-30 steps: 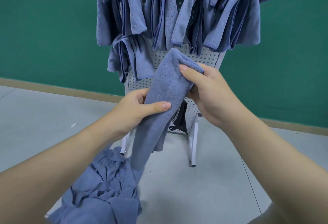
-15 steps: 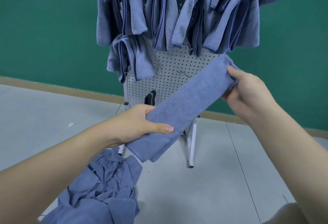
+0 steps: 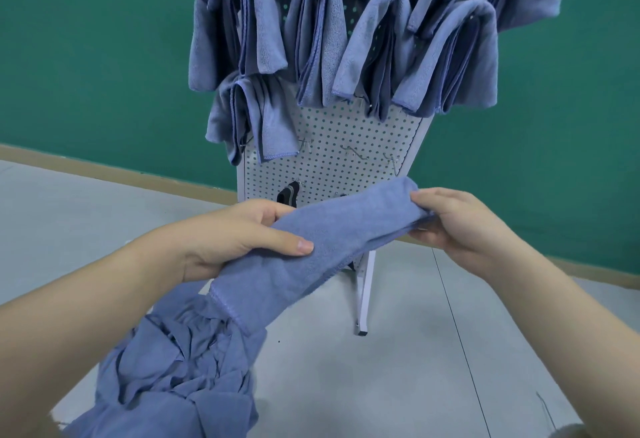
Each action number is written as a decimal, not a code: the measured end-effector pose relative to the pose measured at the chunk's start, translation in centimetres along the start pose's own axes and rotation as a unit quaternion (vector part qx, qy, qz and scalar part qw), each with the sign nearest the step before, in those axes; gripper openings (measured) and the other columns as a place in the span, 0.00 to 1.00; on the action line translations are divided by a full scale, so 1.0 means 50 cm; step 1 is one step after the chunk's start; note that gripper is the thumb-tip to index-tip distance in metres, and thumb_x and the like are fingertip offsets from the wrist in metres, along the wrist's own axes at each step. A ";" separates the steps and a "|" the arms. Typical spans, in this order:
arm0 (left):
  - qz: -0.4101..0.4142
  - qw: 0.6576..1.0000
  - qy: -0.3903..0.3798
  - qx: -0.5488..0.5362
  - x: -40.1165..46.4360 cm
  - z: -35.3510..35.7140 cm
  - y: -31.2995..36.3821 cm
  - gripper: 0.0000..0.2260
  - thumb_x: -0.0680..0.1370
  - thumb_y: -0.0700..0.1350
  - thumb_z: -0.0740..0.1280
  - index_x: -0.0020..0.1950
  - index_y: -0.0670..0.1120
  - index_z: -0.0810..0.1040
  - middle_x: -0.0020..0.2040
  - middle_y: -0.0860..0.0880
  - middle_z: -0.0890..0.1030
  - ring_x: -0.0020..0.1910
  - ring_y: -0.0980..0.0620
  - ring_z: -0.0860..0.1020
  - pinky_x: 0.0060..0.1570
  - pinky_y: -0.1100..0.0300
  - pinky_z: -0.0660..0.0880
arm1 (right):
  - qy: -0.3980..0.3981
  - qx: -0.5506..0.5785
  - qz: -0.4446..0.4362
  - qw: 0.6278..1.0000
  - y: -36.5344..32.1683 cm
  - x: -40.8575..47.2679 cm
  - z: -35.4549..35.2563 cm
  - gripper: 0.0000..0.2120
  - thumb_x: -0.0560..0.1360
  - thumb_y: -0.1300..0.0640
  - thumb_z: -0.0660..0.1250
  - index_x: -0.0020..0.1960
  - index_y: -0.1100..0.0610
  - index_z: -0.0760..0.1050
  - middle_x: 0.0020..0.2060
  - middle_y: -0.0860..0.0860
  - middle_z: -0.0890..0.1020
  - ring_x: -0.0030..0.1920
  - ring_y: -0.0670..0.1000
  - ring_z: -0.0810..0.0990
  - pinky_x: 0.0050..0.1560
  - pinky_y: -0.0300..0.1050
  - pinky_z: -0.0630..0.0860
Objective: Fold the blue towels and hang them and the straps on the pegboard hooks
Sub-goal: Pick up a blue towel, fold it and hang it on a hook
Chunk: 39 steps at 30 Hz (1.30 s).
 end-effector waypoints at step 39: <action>0.312 0.789 0.383 0.366 0.046 -0.028 0.104 0.30 0.68 0.51 0.72 0.71 0.53 0.73 0.65 0.58 0.77 0.65 0.62 0.74 0.64 0.66 0.70 | 0.106 -0.130 -0.402 0.900 -0.119 0.057 0.265 0.23 0.69 0.52 0.62 0.63 0.48 0.80 0.54 0.46 0.84 0.56 0.50 0.82 0.60 0.52 0.78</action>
Point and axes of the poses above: each hand's wrist, its own x-axis towards the middle knuckle, its own z-axis out of the palm, y = z × x, the point moved 1 cm from there along x, towards the middle knuckle
